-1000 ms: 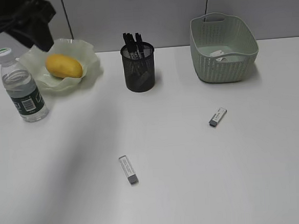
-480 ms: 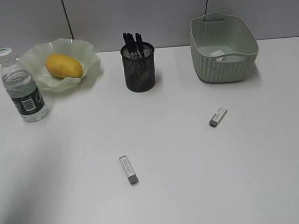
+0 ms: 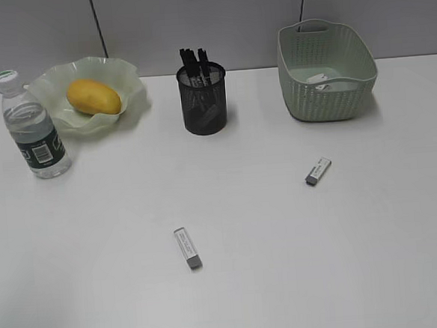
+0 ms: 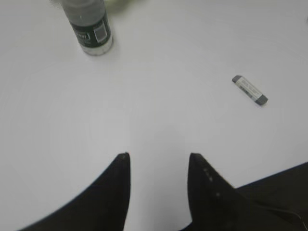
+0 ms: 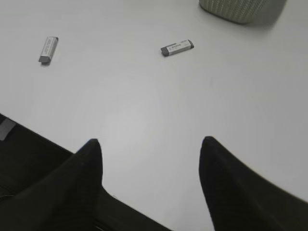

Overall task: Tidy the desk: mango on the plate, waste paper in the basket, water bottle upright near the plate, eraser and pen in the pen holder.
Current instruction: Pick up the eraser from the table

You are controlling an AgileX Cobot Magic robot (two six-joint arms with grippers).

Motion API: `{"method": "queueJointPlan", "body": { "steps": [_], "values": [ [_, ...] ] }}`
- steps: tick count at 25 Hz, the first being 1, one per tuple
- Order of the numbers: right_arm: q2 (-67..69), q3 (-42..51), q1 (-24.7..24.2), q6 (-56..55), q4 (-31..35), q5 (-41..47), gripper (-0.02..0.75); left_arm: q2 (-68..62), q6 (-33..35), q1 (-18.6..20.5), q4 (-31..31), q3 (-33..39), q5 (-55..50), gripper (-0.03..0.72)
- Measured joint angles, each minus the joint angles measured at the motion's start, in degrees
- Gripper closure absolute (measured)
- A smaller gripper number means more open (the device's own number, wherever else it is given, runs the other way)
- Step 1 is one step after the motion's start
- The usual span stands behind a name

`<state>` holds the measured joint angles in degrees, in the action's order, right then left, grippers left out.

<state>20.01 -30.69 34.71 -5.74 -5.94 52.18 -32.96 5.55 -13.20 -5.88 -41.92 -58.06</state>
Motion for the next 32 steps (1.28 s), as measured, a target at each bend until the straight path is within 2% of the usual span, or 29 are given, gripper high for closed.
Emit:
{"method": "queueJointPlan", "body": {
  "steps": [8,13,18,22,27,32],
  "values": [
    [18.5,0.0,0.0,-4.4,-1.5,-7.6,0.237,15.1,-2.1,0.0,0.6,6.1,0.5,0.379],
    [30.4,0.0,0.0,-4.9,1.1,-12.3,0.237,16.9,-2.2,0.0,0.8,9.7,0.5,0.379],
    [39.3,-2.2,0.0,-9.0,2.5,-14.3,0.237,16.9,-2.3,0.0,1.5,9.8,0.8,0.379],
    [48.8,-8.9,0.0,-13.7,2.1,-14.2,0.237,16.9,-2.3,0.0,1.6,9.8,0.9,0.379],
    [63.0,-22.5,-0.2,-20.5,1.5,-11.5,0.237,16.9,-2.3,0.0,1.6,9.8,0.9,0.379],
    [75.5,-34.2,-4.6,-22.4,2.3,-6.4,0.237,16.9,-2.3,0.0,1.6,9.8,1.0,0.379]
  ]
}}
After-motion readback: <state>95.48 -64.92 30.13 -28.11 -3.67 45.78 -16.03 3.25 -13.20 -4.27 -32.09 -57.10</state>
